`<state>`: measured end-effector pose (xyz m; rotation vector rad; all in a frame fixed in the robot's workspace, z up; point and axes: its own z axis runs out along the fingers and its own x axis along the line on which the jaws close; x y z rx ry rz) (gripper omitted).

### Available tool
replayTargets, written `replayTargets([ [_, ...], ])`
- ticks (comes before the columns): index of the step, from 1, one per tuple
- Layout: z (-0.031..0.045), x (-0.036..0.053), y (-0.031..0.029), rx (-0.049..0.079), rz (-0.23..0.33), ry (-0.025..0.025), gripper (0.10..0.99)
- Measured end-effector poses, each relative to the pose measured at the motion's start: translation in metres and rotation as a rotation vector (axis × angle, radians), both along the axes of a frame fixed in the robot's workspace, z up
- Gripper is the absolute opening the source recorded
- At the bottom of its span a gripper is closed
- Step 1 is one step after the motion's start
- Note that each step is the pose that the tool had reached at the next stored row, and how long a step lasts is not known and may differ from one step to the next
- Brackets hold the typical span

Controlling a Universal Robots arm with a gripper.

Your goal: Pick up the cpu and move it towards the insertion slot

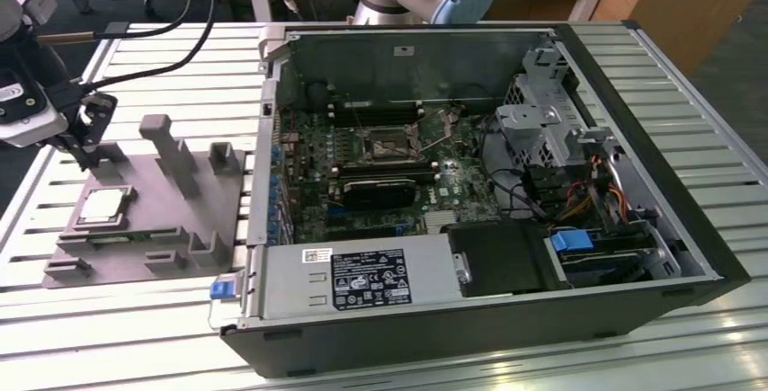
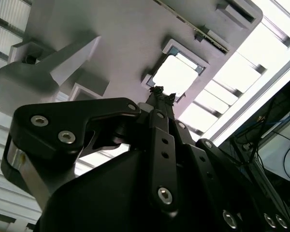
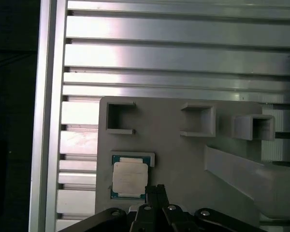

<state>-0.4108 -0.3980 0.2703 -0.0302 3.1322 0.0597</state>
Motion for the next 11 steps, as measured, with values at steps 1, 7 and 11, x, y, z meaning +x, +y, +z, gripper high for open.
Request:
replayTargets([
  [1, -0.0011, -0.0004, 0.0, 0.0, 0.0, 0.0001, 0.102],
  [7, -0.0073, -0.0024, 0.0, 0.0, 0.0, 0.0, 0.102],
  [11, -0.0111, -0.0038, 0.0, 0.0, 0.0, 0.0002, 0.102],
])
